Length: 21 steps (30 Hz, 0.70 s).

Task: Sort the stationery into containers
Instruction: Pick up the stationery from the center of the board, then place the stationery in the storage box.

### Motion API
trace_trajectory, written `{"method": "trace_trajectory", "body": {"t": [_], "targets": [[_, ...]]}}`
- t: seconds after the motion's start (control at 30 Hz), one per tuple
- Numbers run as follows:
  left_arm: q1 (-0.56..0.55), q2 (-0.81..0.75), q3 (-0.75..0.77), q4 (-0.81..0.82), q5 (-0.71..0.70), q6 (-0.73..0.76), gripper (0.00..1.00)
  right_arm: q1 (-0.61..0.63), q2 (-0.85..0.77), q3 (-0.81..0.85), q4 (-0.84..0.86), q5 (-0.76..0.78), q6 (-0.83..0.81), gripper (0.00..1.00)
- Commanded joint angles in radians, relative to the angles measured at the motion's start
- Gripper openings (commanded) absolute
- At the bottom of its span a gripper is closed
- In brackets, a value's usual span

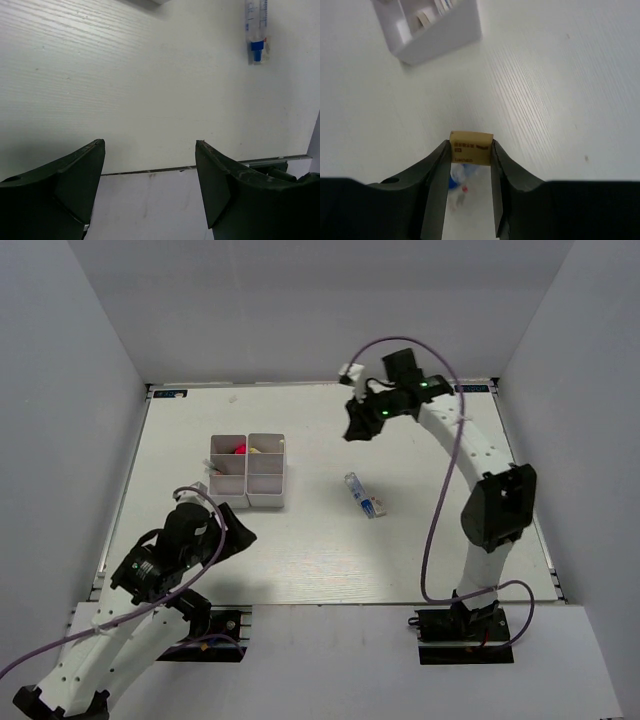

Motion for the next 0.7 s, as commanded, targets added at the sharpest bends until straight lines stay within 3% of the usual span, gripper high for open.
{"method": "trace_trajectory", "body": {"t": [0.0,0.33,0.67], "targets": [[-0.002,-0.033,0.042,-0.100,-0.058,-0.044,0.83,0.137,0.108,0.142,-0.040,-0.044,0.070,0.13],[-0.002,-0.124,0.063,-0.166,-0.099,-0.117,0.83,0.369,0.260,0.328,0.154,0.089,0.314,0.12],[0.008,-0.124,0.053,-0.155,-0.090,-0.118,0.83,0.498,0.325,0.317,0.248,0.226,0.273,0.16]]}}
